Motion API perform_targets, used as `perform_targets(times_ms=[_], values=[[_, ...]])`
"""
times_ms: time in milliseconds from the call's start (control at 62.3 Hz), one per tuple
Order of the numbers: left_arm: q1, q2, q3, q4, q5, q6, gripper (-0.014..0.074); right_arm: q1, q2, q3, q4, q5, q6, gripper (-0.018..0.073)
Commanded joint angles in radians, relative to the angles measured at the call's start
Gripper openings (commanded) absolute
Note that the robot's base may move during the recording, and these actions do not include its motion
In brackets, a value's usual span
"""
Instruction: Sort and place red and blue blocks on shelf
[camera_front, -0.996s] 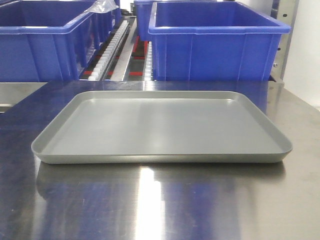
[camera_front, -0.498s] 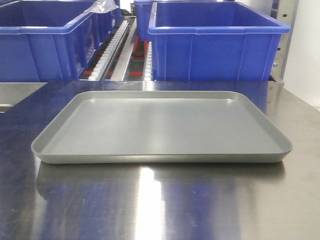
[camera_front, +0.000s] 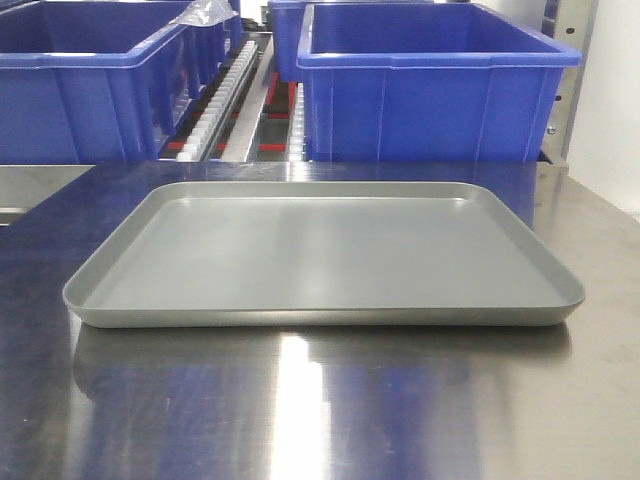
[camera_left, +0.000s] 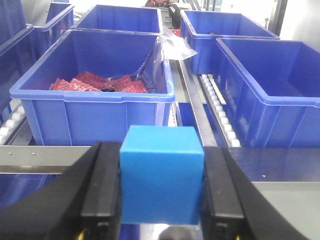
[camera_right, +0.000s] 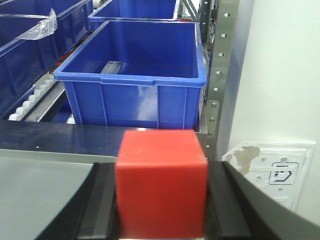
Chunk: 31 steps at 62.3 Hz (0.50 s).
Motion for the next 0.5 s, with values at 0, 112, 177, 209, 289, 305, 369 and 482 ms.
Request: perform_targets(times_ms=[0,112,177,209,289,305,369,482], values=[[-0.009,0.003,-0.033,-0.008,-0.097,-0.007,0.0125,-0.008,0.006,-0.029,0.001,-0.081,0.000,0.0044],[-0.009,0.003,-0.033,-0.008,-0.097,-0.007,0.0125,-0.008,0.006,-0.029,0.001,-0.081,0.000,0.0044],[-0.009,0.003,-0.033,-0.008,-0.097,-0.007,0.0125,-0.008,0.006,-0.029,0.001,-0.081,0.000,0.0044],[-0.009,0.003,-0.033,-0.008,-0.097,-0.007,0.0125,-0.008,0.006,-0.029,0.001,-0.081,0.000,0.0044],[-0.009,0.003,-0.033,-0.008,-0.097,-0.007,0.0125,-0.008,0.006,-0.029,0.001,-0.081,0.000,0.0044],[-0.009,0.003,-0.033,-0.008,-0.097,-0.007,0.0125,-0.008,0.006,-0.029,0.001,-0.081,0.000,0.0044],[-0.009,0.003,-0.033,-0.008,-0.097,-0.007,0.0125,-0.008,0.006,-0.029,0.001,-0.081,0.000,0.0044],[-0.009,0.003,-0.033,-0.008,-0.097,-0.007,0.0125,-0.008,0.006,-0.029,0.001,-0.081,0.000,0.0044]])
